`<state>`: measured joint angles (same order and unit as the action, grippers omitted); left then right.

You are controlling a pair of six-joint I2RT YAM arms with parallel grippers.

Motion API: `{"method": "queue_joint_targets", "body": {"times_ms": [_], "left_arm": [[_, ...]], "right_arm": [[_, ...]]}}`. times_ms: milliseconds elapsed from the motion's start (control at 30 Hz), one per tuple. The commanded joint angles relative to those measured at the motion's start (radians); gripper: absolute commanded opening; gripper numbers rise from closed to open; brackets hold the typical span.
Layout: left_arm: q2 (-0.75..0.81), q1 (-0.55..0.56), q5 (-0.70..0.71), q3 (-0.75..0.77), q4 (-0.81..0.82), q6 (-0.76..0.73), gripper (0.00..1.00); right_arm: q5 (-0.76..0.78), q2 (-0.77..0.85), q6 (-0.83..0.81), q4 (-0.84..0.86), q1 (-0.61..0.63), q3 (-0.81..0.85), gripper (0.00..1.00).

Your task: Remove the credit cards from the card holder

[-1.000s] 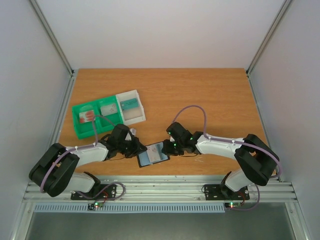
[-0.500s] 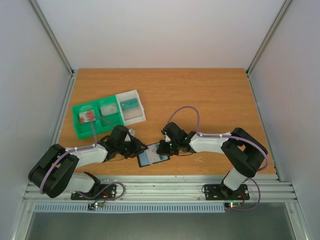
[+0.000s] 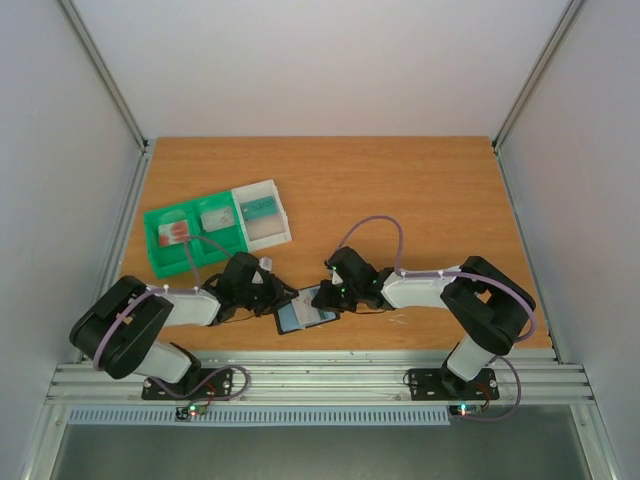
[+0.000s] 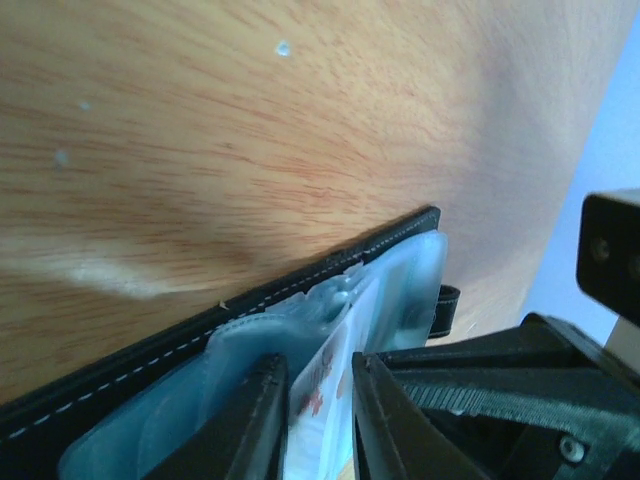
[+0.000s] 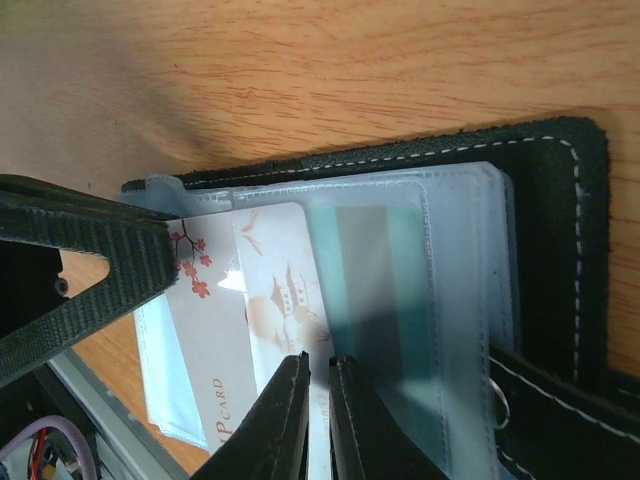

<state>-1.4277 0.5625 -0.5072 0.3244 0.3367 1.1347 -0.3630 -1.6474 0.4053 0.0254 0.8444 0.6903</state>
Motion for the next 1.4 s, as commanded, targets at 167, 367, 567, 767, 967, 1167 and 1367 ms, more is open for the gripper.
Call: {"method": "queue_joint_targets", "body": {"times_ms": [167, 367, 567, 767, 967, 1167, 1367], "left_arm": [[0.004, 0.008, 0.052, -0.006, 0.0, 0.001, 0.01], [0.171, 0.005, 0.139, 0.045, -0.268, -0.09, 0.0], [0.332, -0.002, 0.208, 0.12, -0.524, -0.185, 0.0], [0.414, -0.004, 0.193, 0.205, -0.699, -0.275, 0.01], [0.452, -0.005, 0.022, 0.315, -0.817, -0.402, 0.0], [0.521, -0.004, -0.175, 0.373, -0.818, -0.462, 0.01], [0.566, -0.002, -0.33, 0.4, -0.82, -0.506, 0.0]], "right_arm": [[0.06, -0.017, 0.015, -0.045, 0.007, -0.047, 0.09], [0.068, -0.018, 0.012, -0.048, 0.007, -0.042, 0.09], [0.065, -0.014, 0.008, -0.05, 0.007, -0.039, 0.1], [0.07, 0.076, -0.117, -0.141, 0.005, 0.029, 0.1], [0.038, 0.302, -0.314, -0.328, 0.002, 0.095, 0.13], [-0.151, 0.442, -0.502, -0.505, 0.001, 0.194, 0.23], [-0.267, 0.522, -0.566, -0.607, 0.001, 0.275, 0.41]]}}
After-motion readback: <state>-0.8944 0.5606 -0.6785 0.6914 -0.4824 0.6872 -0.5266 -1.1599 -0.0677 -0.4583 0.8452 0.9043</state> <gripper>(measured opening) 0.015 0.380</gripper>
